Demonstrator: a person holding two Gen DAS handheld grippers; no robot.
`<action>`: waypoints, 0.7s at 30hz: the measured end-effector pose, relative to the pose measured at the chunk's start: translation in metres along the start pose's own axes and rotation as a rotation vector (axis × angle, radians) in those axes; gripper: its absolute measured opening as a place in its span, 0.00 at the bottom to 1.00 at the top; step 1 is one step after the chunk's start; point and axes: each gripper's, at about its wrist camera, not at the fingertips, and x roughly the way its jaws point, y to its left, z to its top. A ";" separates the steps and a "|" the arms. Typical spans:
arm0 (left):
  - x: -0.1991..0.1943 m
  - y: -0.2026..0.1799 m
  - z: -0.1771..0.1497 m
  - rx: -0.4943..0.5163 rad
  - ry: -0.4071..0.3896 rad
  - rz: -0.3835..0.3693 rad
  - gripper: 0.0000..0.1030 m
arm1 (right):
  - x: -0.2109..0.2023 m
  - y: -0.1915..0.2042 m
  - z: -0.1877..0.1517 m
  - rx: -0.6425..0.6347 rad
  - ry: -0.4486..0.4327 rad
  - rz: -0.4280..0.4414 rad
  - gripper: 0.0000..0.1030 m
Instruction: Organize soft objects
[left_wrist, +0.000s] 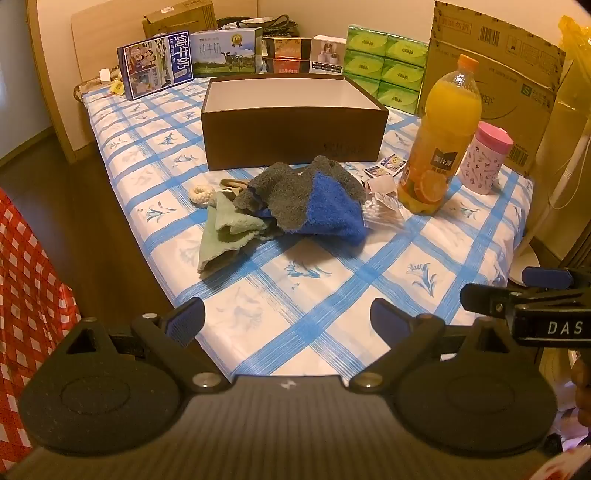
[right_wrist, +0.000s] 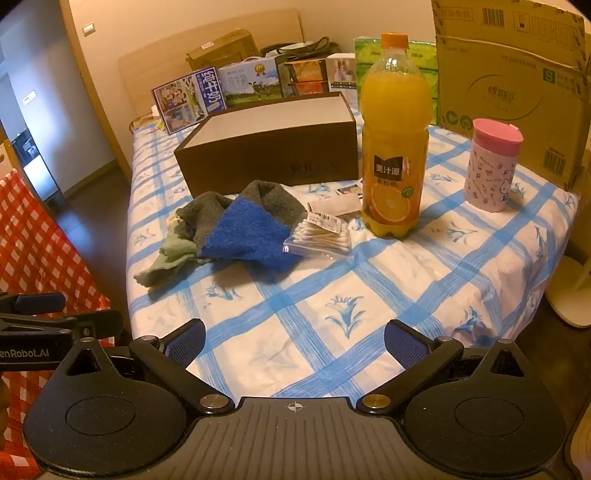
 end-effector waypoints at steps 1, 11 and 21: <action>0.000 0.000 0.000 0.000 0.000 0.000 0.93 | 0.000 0.000 0.000 0.001 0.001 -0.001 1.00; 0.001 -0.005 -0.001 0.000 0.004 0.000 0.93 | 0.001 0.000 0.000 0.001 0.002 -0.002 1.00; 0.001 -0.004 -0.001 -0.001 0.007 -0.003 0.93 | 0.002 0.000 0.001 0.001 0.003 -0.002 1.00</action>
